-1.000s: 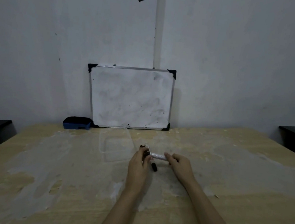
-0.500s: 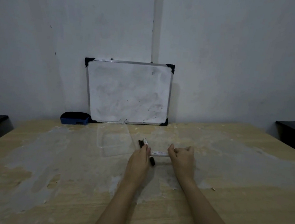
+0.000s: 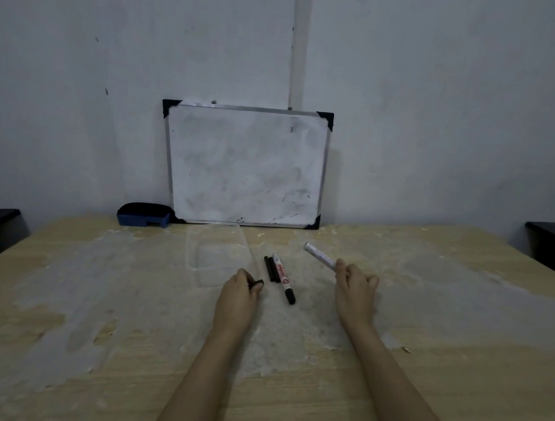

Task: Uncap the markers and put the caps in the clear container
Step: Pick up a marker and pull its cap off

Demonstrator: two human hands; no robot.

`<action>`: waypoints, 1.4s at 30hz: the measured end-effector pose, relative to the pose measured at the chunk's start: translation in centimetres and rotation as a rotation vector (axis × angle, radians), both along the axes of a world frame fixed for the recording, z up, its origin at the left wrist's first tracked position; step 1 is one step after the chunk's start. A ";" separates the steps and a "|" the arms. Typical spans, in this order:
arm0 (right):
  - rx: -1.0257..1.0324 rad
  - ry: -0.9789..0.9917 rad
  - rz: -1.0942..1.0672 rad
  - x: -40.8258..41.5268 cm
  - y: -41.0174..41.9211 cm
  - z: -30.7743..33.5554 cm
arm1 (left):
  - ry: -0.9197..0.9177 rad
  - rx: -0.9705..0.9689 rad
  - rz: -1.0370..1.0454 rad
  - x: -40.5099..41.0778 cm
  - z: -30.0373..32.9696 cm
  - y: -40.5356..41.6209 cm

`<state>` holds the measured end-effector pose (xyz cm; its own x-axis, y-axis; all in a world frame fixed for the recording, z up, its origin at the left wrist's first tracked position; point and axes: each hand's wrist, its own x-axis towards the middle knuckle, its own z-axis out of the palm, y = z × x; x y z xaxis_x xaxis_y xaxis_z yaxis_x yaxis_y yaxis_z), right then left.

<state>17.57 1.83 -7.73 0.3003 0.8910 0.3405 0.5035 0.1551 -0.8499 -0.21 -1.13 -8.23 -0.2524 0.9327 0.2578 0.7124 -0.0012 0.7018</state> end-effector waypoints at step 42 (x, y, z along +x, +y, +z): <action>0.282 0.741 0.184 -1.3 -1.2 4.2 | -1.484 -0.428 -0.300 1.1 2.8 -1.3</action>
